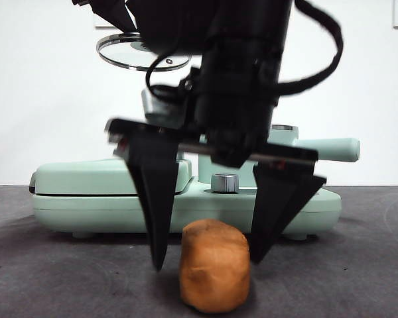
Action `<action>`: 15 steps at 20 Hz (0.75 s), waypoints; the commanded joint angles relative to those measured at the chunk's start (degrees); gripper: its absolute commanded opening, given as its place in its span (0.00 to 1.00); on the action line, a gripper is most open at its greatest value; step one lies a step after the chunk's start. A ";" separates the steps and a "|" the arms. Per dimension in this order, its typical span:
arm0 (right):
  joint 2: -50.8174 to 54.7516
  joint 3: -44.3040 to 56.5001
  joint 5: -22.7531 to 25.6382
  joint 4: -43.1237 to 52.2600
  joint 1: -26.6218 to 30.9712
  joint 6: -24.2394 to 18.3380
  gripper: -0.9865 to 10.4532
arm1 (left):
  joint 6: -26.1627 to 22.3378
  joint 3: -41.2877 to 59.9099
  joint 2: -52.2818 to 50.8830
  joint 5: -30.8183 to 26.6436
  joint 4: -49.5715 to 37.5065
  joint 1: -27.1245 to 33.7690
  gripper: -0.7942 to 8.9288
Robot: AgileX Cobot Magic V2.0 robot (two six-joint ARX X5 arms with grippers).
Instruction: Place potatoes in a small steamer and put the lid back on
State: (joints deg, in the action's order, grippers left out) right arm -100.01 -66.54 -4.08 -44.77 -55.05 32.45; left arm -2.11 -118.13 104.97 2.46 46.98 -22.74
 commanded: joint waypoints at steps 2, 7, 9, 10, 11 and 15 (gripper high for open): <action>-2.91 -1.05 -0.81 0.22 -0.66 0.59 0.34 | 0.17 -2.08 -0.76 0.09 -1.53 -0.13 0.10; -2.47 -3.06 -0.90 -1.51 -0.13 0.57 0.20 | 0.15 -2.08 -0.76 0.09 -1.46 -0.09 0.10; -2.05 -7.87 -0.46 -7.10 1.01 -0.66 0.20 | 0.09 -2.08 -0.76 0.09 -1.31 0.17 0.10; -2.05 -11.91 0.13 -10.88 2.16 -2.34 0.20 | 0.09 -2.08 -0.76 0.09 -1.18 0.33 0.10; -2.05 -15.45 1.18 -13.70 3.23 -3.61 0.20 | 0.09 -2.08 -0.76 0.09 -1.07 0.50 0.10; -2.27 -30.95 0.70 -21.79 9.75 -10.25 0.20 | 0.13 -2.08 -0.76 0.09 -0.35 1.38 0.10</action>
State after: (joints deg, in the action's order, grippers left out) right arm -101.82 -95.85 -3.36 -66.57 -44.97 24.95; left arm -2.11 -118.13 104.95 2.48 48.01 -21.19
